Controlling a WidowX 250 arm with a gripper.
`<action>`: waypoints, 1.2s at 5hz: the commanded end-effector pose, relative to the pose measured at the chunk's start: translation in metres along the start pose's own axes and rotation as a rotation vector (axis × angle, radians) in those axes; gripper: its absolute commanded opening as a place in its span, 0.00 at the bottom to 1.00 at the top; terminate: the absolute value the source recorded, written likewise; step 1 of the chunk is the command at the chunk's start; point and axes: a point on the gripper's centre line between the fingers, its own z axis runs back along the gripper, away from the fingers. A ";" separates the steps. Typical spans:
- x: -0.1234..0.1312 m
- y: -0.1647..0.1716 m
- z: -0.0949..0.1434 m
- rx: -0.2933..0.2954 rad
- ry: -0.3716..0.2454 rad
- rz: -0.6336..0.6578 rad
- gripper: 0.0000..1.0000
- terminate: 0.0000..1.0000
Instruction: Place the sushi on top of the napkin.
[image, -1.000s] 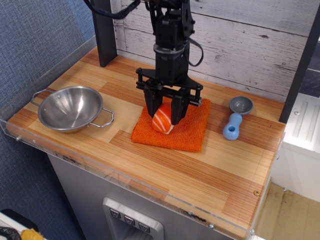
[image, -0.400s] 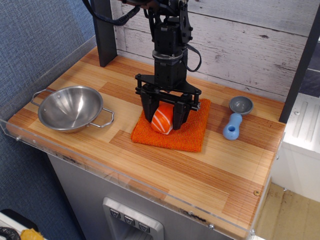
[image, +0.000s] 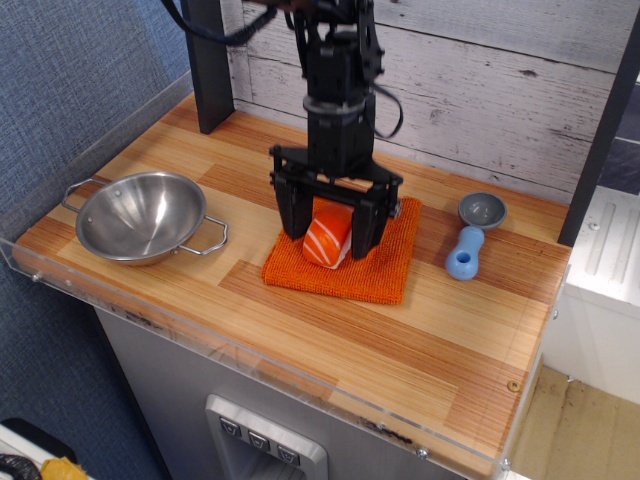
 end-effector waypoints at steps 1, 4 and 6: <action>-0.017 0.000 0.097 0.041 -0.258 0.033 1.00 0.00; -0.009 0.020 0.117 0.105 -0.247 -0.020 1.00 0.00; -0.009 0.020 0.117 0.105 -0.247 -0.020 1.00 1.00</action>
